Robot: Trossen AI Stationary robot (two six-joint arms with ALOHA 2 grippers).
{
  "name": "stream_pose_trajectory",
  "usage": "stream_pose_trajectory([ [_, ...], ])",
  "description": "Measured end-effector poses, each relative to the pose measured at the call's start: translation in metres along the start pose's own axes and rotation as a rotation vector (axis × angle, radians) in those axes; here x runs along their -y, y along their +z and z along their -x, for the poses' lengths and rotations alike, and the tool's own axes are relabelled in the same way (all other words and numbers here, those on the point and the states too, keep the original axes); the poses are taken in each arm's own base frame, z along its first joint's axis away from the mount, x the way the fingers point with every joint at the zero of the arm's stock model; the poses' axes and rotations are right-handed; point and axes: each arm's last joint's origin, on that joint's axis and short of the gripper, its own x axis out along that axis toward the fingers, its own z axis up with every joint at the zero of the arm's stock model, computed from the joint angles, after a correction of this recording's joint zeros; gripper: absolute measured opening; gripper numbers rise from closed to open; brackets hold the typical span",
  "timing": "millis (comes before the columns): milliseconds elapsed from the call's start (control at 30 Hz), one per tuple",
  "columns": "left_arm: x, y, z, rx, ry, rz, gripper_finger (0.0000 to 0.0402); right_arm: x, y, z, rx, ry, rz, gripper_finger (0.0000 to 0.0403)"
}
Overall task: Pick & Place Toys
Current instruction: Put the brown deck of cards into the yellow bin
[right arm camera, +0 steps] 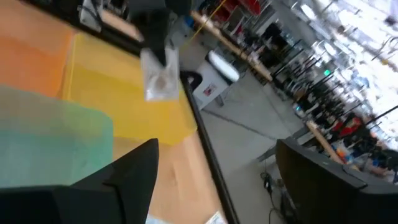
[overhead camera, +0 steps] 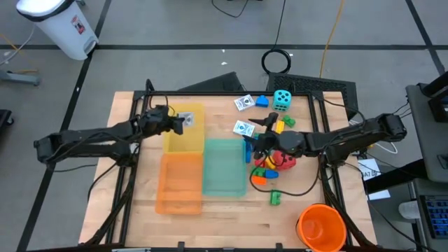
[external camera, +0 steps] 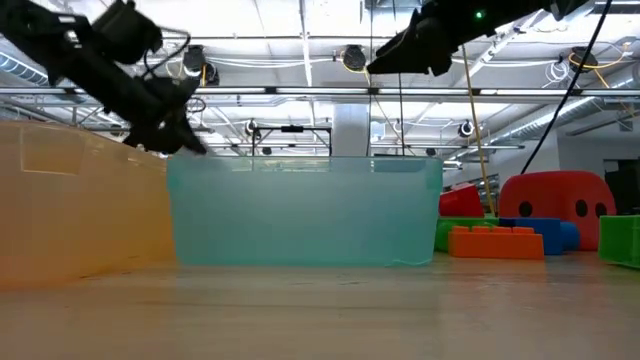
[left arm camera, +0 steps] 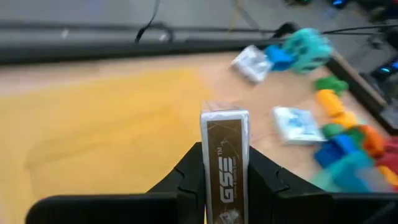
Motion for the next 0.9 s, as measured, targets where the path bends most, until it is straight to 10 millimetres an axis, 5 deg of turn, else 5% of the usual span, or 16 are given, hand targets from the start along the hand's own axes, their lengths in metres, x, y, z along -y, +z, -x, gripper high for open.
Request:
stream_pose_trajectory([
  [533,-0.030,-0.005,-0.047,-0.115,0.054,0.072,0.0067,0.004,0.001,-0.002,0.034,-0.009,0.005,0.0286],
  [900,-0.028,-0.001,-0.042,-0.087,0.038,0.033,0.0266,0.004,0.001,-0.002,0.034,-0.010,0.002,0.0288],
])
